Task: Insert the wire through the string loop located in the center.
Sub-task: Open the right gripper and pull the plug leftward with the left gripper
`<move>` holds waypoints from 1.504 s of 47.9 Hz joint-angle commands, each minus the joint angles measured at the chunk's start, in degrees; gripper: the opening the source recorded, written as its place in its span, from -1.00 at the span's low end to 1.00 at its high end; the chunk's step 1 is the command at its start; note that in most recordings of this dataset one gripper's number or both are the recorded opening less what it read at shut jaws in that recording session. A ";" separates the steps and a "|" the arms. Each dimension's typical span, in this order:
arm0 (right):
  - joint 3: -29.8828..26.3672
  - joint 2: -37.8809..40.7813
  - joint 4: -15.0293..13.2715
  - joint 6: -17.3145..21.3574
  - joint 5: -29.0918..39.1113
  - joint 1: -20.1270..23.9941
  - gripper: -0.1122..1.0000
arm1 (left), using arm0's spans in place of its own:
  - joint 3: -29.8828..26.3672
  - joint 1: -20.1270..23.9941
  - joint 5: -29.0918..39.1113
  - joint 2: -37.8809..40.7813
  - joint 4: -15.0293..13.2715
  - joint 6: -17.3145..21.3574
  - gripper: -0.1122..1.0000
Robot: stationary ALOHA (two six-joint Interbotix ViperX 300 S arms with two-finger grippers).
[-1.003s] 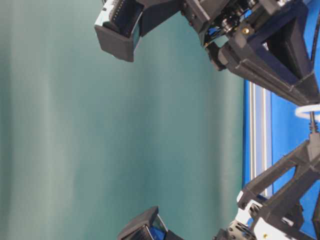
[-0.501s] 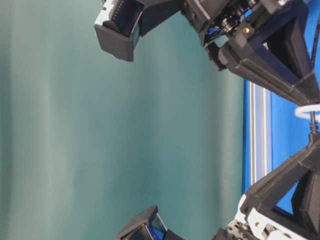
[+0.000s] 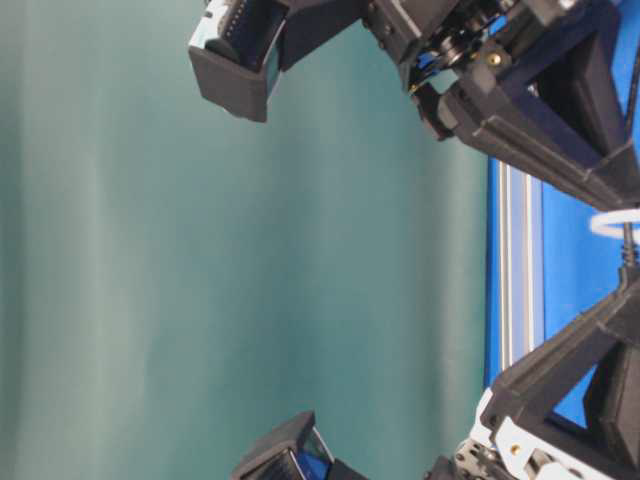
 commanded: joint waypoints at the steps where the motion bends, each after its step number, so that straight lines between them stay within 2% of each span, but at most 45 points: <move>1: -0.70 -0.70 -0.09 0.00 0.09 0.18 -0.56 | -0.88 0.09 -0.18 -0.70 0.00 0.09 -0.65; 4: -0.62 -0.70 0.09 0.18 0.09 0.18 -0.31 | -0.88 0.09 -0.18 -0.70 0.09 0.09 -0.65; 13: -0.53 -0.88 0.18 0.18 0.18 0.18 0.68 | -0.88 0.09 -0.18 -0.79 0.00 0.09 -0.65; 15: -0.44 -0.97 0.18 0.18 0.18 0.18 0.85 | -0.88 0.09 -0.18 -0.70 0.00 0.09 -0.65; 17: -0.44 -0.97 0.18 0.18 0.09 0.18 0.93 | -0.88 0.09 -0.18 -0.70 0.00 0.09 -0.65; 32: 0.00 -1.14 0.18 0.18 0.18 0.18 0.94 | 1.14 -0.09 -0.18 -2.37 0.00 0.09 -0.65; 60: 0.79 -2.02 -0.09 0.09 0.26 0.18 0.94 | 23.29 -2.37 -0.70 -19.86 0.09 -0.18 -0.65; 72: 0.88 -2.37 -0.09 0.09 0.35 0.18 0.94 | 28.30 -2.72 -0.44 -24.70 0.00 0.09 -0.65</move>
